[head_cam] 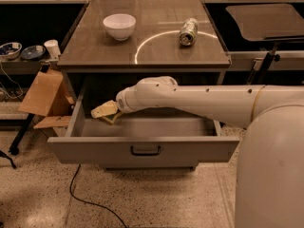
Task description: Pick sponge from top drawer and place on counter
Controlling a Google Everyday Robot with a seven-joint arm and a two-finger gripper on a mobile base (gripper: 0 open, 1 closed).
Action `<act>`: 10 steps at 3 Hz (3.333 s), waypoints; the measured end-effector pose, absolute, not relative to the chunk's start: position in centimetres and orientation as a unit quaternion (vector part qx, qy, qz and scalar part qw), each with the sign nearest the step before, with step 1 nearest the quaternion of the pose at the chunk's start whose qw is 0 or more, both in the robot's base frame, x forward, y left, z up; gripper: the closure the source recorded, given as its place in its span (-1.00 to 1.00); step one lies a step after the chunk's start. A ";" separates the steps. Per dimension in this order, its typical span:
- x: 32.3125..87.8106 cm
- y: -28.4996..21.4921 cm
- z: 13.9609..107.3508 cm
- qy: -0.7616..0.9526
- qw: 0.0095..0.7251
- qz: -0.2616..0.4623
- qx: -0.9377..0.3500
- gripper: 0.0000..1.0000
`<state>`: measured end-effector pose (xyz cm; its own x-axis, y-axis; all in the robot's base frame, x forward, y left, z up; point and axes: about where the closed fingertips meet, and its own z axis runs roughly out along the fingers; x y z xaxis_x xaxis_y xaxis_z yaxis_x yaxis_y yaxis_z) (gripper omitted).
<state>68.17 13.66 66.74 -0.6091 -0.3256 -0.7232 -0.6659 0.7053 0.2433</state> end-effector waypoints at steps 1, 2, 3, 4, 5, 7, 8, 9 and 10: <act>69.8 16.1 65.6 0.840 0.349 0.266 -0.317 -1.00; 72.2 15.7 63.3 0.835 0.352 0.267 -0.329 -1.00; 73.3 14.3 62.2 0.835 0.355 0.260 -0.331 -1.00; 72.8 12.5 61.8 0.838 0.361 0.250 -0.323 -1.00; 71.8 11.6 60.6 0.843 0.358 0.240 -0.322 -0.53; 70.8 12.1 60.3 0.840 0.359 0.241 -0.329 -1.00; 70.4 12.8 60.6 0.837 0.365 0.238 -0.330 -1.00; 70.6 13.0 61.1 0.835 0.380 0.228 -0.325 -1.00; 70.9 13.8 61.2 0.825 0.391 0.228 -0.338 -1.00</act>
Offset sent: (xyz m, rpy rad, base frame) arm 0.0599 0.0240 -0.0479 0.0273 -0.0722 0.1050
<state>70.86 13.76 61.21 -0.4662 -0.3784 -0.7997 -0.7357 0.6679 0.1129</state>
